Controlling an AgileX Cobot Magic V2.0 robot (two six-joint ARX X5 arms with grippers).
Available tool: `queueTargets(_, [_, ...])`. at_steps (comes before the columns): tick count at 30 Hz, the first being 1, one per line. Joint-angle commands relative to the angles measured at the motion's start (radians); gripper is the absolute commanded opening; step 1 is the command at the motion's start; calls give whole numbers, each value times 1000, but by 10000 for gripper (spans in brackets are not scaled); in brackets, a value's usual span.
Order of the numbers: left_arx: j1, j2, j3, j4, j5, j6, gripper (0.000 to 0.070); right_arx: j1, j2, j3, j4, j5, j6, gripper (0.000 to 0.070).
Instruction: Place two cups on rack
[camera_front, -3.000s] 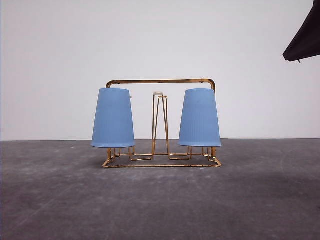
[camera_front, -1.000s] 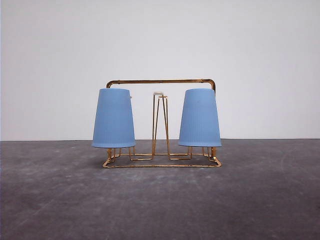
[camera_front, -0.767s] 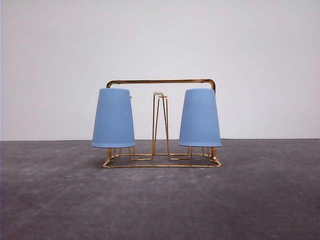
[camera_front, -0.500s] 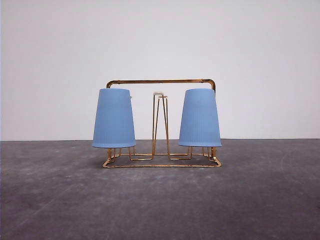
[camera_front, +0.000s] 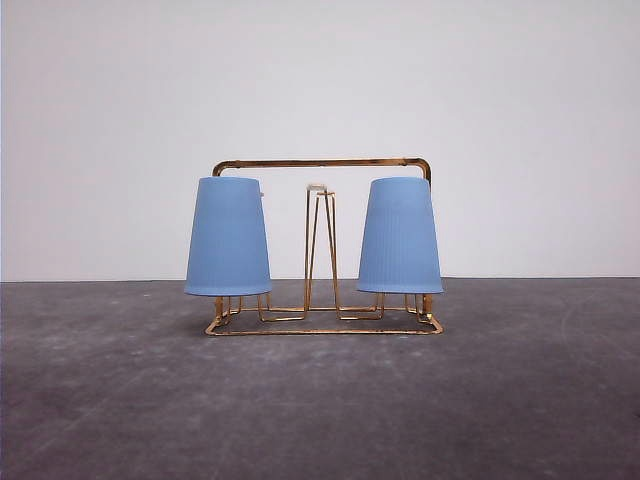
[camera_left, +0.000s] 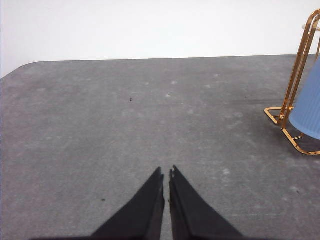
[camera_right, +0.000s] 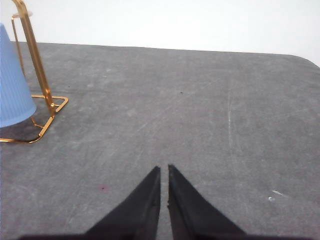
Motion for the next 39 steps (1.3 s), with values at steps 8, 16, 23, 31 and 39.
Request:
queueTargets(8, [0,-2,-14,11,-4,-3,0,0,-1,-4,11,3,3,26])
queueTargets(16, [0,-2,-14,11,-4,-3,0,0,-1,-4,11,3,3,26])
queueTargets(23, [0,-2,-14,11,-4,-3,0,0,-1,-4,11,3,3,26])
queueTargets(31, [0,-2,-14,11,-4,-3,0,0,-1,-4,11,3,3,26])
queueTargets(39, [0,-2,-14,11,-4,-3,0,0,-1,-4,11,3,3,26])
